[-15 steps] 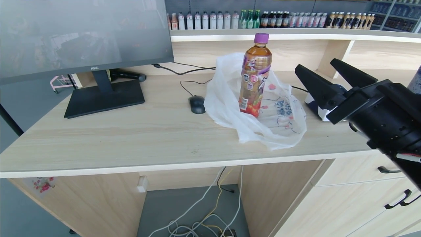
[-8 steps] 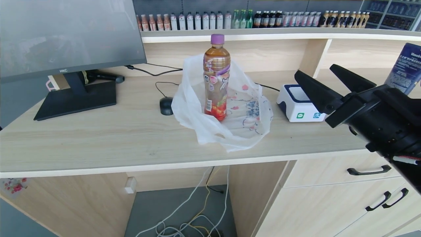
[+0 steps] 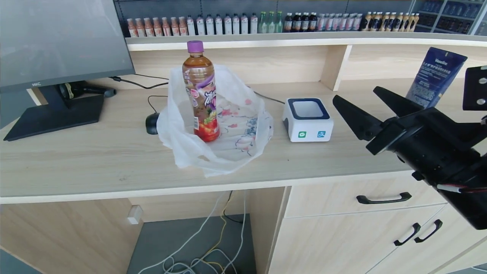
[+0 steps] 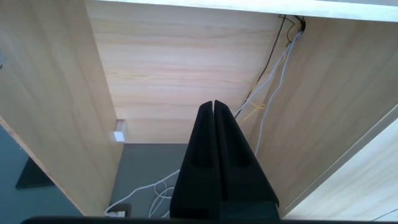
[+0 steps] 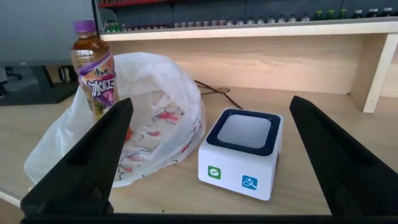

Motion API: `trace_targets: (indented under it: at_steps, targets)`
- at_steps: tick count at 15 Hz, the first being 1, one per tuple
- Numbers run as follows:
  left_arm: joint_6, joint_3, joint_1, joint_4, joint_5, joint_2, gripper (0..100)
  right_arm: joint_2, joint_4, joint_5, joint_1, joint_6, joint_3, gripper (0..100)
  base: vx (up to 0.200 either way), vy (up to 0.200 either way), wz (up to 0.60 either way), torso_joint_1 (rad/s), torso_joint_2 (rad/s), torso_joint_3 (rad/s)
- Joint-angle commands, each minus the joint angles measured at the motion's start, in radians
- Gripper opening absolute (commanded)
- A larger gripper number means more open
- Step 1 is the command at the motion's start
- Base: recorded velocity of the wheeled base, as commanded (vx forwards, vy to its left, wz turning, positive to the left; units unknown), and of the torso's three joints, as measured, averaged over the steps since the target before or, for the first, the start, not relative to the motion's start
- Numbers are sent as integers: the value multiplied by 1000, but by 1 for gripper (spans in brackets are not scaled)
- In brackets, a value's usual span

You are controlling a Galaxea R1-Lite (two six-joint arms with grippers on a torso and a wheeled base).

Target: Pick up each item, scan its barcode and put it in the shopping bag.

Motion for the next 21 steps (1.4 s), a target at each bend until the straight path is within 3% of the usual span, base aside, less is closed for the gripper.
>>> trace_targets:
  at_steps: [1, 12, 21]
  targets:
    - [0, 0, 0, 0, 0, 0, 0, 19, 1, 0, 0, -1, -5, 100, 0, -200, 0, 2, 2, -2]
    - [0, 0, 0, 0, 0, 0, 0, 31, 1, 0, 1, -4, 1, 100, 0, -200, 0, 3, 2, 3]
    - [9, 0, 0, -2, 0, 0, 0, 29, 8, -9, -45, -24, 13, 100, 0, 0, 0, 0, 0, 0]
